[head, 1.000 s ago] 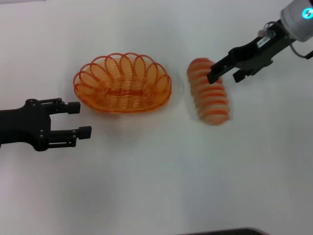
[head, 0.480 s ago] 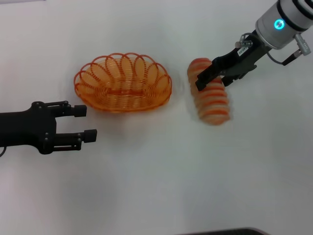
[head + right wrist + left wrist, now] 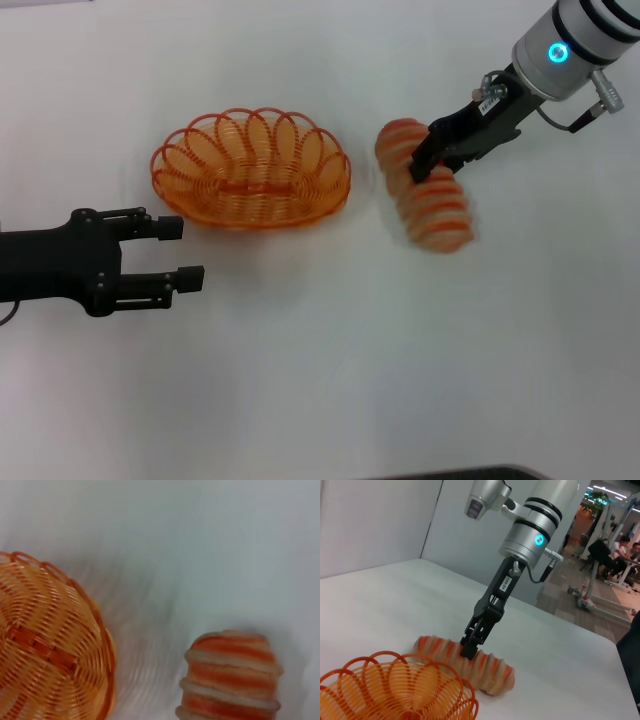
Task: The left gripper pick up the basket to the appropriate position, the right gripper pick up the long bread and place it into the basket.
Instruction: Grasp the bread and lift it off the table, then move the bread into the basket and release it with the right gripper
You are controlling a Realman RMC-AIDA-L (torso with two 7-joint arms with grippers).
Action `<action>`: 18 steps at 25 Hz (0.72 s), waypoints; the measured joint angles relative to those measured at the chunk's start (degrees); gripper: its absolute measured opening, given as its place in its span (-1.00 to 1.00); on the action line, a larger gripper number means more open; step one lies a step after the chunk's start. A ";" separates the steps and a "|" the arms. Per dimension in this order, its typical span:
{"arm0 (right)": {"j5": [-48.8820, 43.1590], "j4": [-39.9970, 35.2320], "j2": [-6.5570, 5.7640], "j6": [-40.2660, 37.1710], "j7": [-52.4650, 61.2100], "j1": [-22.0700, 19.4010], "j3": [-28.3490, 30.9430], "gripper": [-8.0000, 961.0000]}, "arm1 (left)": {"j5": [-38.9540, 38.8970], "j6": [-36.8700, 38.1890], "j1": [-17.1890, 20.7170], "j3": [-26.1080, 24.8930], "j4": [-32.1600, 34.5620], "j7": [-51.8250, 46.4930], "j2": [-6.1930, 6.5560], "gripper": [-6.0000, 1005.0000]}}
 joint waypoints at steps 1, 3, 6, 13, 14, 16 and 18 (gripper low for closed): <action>0.00 -0.02 0.00 0.01 -0.05 0.00 -0.01 0.56 | 0.00 0.06 -0.01 0.00 0.00 0.00 0.00 0.51; 0.00 -0.17 0.00 0.00 -0.08 0.02 -0.02 0.27 | 0.00 0.14 -0.01 0.00 0.00 -0.01 0.00 0.51; 0.00 -0.62 0.00 -0.19 -0.13 -0.03 -0.02 0.06 | 0.00 0.16 -0.08 0.00 0.00 -0.08 0.00 0.50; 0.39 -7.67 -0.22 -3.78 -1.82 -2.63 0.29 -0.13 | 0.00 0.92 -0.52 -0.16 -0.04 -0.85 0.25 0.50; 0.38 -9.67 -0.19 -4.80 -2.34 -3.15 0.28 -0.15 | 0.00 1.10 -0.64 -0.21 -0.04 -1.05 0.31 0.50; 0.67 -13.11 -0.25 -6.19 -3.97 -3.89 0.34 -0.18 | 0.00 1.26 -0.75 -0.26 -0.05 -1.31 0.35 0.50; 1.34 -15.17 -0.44 -6.96 -6.96 -4.23 0.92 -0.20 | 0.00 1.35 -0.90 -0.28 -0.06 -1.68 0.41 0.50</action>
